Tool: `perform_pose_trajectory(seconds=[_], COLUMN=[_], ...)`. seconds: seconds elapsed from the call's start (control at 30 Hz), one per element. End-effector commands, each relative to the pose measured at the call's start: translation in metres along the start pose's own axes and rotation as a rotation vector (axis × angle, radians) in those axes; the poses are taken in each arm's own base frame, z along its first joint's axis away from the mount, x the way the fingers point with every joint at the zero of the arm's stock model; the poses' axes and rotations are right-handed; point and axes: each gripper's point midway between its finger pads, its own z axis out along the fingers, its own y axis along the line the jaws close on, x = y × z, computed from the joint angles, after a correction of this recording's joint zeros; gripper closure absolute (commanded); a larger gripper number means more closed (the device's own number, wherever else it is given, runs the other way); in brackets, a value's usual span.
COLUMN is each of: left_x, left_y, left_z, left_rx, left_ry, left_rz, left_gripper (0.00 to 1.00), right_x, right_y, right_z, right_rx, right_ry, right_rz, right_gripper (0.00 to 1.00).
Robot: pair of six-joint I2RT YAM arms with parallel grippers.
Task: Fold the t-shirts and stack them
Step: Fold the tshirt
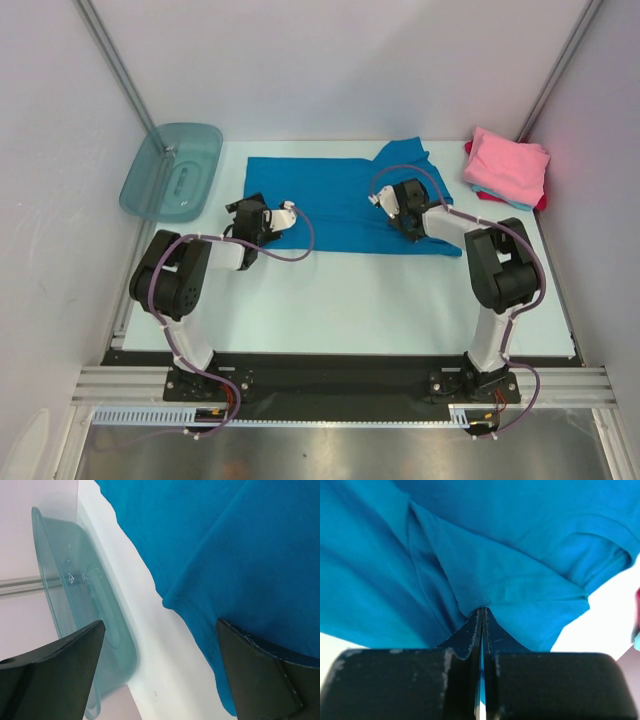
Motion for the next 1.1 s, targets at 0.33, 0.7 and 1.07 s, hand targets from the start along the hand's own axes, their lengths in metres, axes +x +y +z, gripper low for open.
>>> perform_pose_trajectory(seconds=[0.33,0.7,1.07], left_x=[0.004,0.000,0.002], left_y=[-0.014,-0.016,-0.016], left_z=[0.001,0.001,0.000], left_rx=[0.028,0.025,0.013], left_ry=[0.007,0.002,0.004], left_rz=[0.021,0.026,0.033], left_gripper=[0.00,0.00,0.00], right_x=[-0.024,-0.022,-0.021], right_y=[-0.007,-0.005,-0.015], right_z=[-0.009,-0.010,0.003], right_rx=[0.099,0.140,0.235], right_ry=[-0.034,-0.032,-0.020], right_rz=[-0.076,-0.119,-0.157], right_gripper=[0.57,0.56,1.00])
